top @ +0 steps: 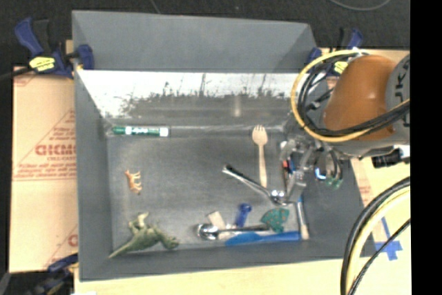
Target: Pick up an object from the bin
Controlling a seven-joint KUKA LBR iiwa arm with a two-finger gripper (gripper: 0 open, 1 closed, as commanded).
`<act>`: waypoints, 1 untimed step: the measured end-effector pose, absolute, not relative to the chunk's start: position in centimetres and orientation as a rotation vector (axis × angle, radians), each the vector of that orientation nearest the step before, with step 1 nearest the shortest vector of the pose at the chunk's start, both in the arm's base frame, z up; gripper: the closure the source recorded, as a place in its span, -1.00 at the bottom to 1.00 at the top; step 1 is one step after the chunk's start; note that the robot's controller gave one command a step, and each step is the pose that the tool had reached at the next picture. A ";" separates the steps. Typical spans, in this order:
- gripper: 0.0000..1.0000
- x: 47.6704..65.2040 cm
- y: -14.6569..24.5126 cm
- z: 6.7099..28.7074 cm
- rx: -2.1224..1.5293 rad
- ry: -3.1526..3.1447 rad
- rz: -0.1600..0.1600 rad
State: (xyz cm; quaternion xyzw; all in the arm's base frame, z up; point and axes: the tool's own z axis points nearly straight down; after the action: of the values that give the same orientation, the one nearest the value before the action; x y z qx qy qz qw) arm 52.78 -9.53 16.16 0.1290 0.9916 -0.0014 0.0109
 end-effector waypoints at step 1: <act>-1.00 52.5 -7.2 10.0 0.382 3.111 -0.002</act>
Offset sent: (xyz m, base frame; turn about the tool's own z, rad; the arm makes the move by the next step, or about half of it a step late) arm 0.0412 0.0591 -0.0916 0.1765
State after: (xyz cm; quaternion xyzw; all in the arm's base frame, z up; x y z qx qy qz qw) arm 52.51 -7.20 10.03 0.1219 0.9925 -0.0008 0.0038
